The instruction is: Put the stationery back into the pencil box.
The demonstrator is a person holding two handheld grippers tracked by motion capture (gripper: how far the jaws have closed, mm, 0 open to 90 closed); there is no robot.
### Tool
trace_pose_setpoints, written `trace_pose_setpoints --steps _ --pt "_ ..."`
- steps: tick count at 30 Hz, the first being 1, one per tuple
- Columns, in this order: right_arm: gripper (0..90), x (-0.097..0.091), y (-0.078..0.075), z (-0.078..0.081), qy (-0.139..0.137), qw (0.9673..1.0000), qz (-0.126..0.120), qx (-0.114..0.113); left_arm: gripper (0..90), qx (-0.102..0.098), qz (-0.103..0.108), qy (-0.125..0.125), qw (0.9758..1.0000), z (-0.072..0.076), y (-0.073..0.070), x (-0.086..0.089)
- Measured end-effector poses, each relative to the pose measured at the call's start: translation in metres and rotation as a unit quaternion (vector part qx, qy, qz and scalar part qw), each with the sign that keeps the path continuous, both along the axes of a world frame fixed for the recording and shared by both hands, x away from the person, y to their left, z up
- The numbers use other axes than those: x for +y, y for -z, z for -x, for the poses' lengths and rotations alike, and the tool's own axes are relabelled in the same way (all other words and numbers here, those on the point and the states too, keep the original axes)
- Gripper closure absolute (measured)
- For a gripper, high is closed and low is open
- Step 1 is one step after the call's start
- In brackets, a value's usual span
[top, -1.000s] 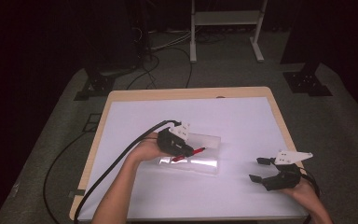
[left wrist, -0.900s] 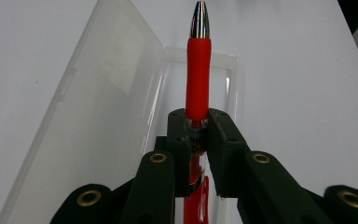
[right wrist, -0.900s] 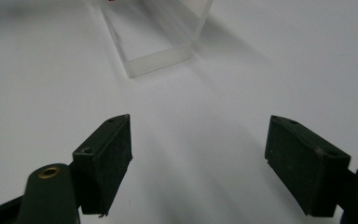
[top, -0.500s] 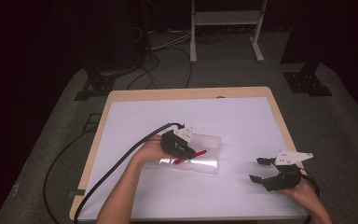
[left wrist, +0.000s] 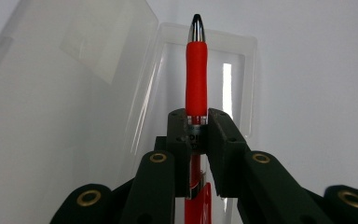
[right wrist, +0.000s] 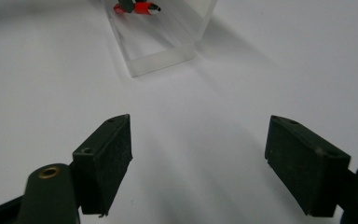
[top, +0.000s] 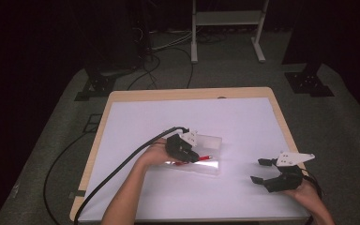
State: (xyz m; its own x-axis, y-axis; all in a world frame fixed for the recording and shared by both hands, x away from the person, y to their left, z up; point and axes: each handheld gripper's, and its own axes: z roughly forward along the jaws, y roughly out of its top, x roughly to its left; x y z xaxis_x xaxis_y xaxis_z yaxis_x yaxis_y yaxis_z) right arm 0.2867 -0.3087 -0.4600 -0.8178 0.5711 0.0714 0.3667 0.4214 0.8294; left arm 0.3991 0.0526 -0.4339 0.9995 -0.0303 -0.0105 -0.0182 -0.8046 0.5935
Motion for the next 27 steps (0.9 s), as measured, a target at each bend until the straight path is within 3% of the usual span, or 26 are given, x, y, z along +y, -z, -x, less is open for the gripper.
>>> trace_pose_setpoints --steps 15,27 --pt "22.2 0.001 0.0 0.0 -0.004 1.0 0.002 0.0 79.3 0.001 -0.023 0.002 0.9997 0.0 0.012 -0.006" --pt "22.2 0.001 0.0 0.0 -0.005 1.0 0.002 -0.001 79.0 0.005 -0.029 0.0 0.9996 -0.001 0.015 -0.007"
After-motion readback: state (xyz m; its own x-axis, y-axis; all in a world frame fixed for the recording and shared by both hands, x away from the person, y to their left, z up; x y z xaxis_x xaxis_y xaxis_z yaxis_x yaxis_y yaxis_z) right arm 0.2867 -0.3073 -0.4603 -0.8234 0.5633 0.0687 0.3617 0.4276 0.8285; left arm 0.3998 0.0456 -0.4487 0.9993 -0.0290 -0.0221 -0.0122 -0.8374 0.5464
